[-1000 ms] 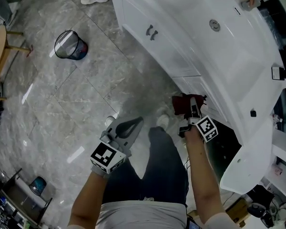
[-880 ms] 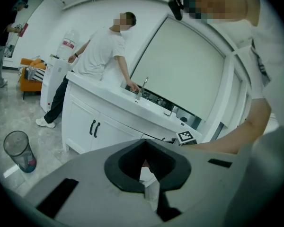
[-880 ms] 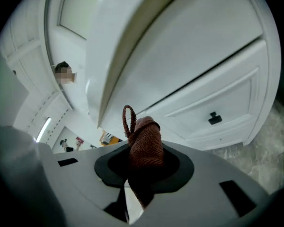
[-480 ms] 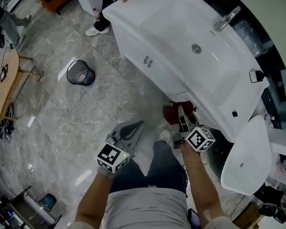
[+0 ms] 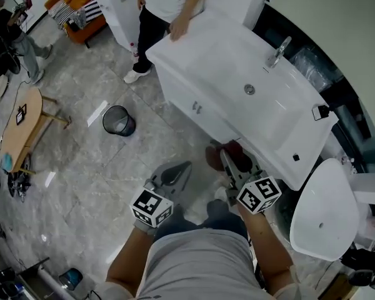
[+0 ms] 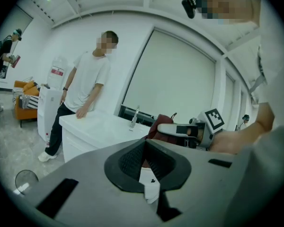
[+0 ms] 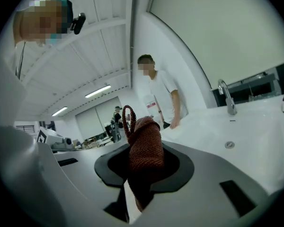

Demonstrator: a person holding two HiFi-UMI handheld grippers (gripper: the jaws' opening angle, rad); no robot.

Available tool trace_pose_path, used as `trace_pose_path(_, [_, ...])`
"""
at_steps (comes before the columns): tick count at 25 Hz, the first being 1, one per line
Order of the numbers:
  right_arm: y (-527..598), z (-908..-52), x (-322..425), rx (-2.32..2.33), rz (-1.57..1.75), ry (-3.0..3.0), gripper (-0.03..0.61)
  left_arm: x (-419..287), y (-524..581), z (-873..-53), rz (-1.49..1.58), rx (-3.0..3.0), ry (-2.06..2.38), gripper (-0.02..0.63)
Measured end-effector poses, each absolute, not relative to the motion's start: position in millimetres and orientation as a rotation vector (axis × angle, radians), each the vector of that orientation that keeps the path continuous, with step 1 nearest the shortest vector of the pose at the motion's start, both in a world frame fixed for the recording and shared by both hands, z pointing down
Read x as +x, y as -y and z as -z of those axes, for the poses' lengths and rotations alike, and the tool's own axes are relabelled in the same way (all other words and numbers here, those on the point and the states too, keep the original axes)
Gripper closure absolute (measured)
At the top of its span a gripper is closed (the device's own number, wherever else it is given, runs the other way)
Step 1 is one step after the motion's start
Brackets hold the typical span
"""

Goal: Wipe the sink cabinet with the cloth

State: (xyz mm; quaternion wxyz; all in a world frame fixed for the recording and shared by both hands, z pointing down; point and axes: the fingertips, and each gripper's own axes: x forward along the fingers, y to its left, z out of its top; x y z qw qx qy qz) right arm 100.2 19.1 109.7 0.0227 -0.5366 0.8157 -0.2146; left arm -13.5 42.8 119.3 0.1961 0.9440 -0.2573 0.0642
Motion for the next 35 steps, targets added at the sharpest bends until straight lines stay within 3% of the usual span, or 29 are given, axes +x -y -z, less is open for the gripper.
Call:
trace_pose_path(14, [-30, 28, 40, -1.390, 0.307, -2.714, 0.479, -40, -34, 5, -0.032, 2.830, 0.879, 0.603])
trace_pose_path(35, [-29, 33, 32, -1.383, 0.265, -2.716, 0.480, -58, -36, 21, 0.019, 2.825, 0.954, 0.603])
